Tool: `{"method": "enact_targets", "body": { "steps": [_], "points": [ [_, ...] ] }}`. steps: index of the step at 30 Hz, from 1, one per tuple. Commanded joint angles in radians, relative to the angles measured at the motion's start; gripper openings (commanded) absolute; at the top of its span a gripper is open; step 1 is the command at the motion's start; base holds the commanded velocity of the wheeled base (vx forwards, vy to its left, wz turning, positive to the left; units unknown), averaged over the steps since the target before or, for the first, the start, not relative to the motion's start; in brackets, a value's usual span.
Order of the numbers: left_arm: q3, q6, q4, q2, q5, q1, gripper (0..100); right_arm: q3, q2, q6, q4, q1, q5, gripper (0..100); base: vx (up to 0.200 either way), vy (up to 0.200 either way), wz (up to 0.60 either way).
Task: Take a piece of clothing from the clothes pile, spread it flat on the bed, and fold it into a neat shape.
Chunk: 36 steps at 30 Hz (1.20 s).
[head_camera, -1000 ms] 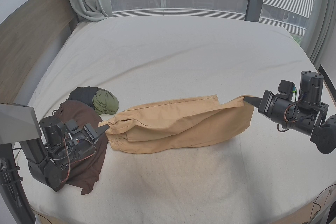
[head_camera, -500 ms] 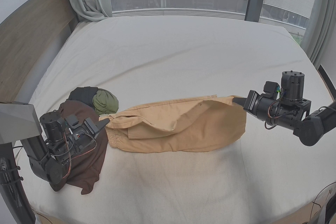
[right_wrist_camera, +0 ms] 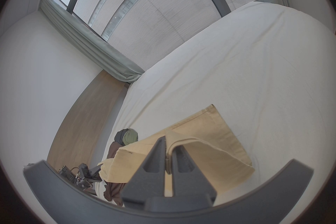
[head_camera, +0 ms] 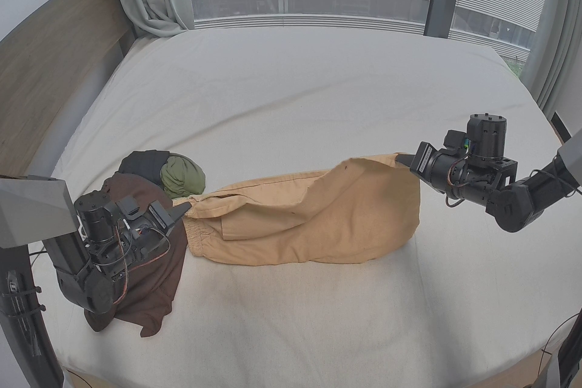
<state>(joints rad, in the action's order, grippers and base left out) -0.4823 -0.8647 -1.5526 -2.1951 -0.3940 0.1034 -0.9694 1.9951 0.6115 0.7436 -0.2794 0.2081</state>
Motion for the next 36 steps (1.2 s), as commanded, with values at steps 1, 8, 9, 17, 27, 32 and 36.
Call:
{"method": "enact_targets", "body": {
  "steps": [1, 8, 9, 17, 27, 32, 36],
  "points": [
    [-0.030, 0.000, 0.000, -0.043, 0.001, -0.008, 0, -0.061, 0.073, 0.007, 0.002, 0.008, 0.001, 0, 0.000, 0.000, 0.00],
    [-0.064, 0.000, 0.000, -0.074, 0.001, -0.037, 0, -0.141, 0.143, 0.013, 0.000, 0.016, -0.001, 0, 0.000, 0.000, 0.00],
    [-0.064, 0.000, 0.000, -0.074, 0.001, -0.037, 0, -0.143, 0.145, 0.013, 0.000, 0.014, 0.001, 0, 0.000, 0.000, 0.00],
    [-0.085, 0.000, 0.000, -0.103, 0.000, -0.065, 0, -0.213, 0.217, 0.013, 0.000, 0.014, -0.003, 0, 0.000, 0.000, 0.00],
    [-0.136, 0.000, 0.000, -0.161, 0.012, -0.067, 0, -0.258, 0.258, 0.014, 0.003, 0.016, -0.003, 0, 0.000, 0.000, 0.00],
    [-0.177, 0.000, 0.000, -0.189, 0.020, -0.065, 0, -0.278, 0.272, 0.014, 0.003, 0.017, -0.003, 0, 0.000, 0.000, 0.00],
    [-0.188, 0.000, 0.000, -0.204, 0.020, -0.059, 0, -0.292, 0.287, 0.014, 0.005, 0.022, -0.006, 0, 0.000, 0.000, 0.00]
  ]
}}
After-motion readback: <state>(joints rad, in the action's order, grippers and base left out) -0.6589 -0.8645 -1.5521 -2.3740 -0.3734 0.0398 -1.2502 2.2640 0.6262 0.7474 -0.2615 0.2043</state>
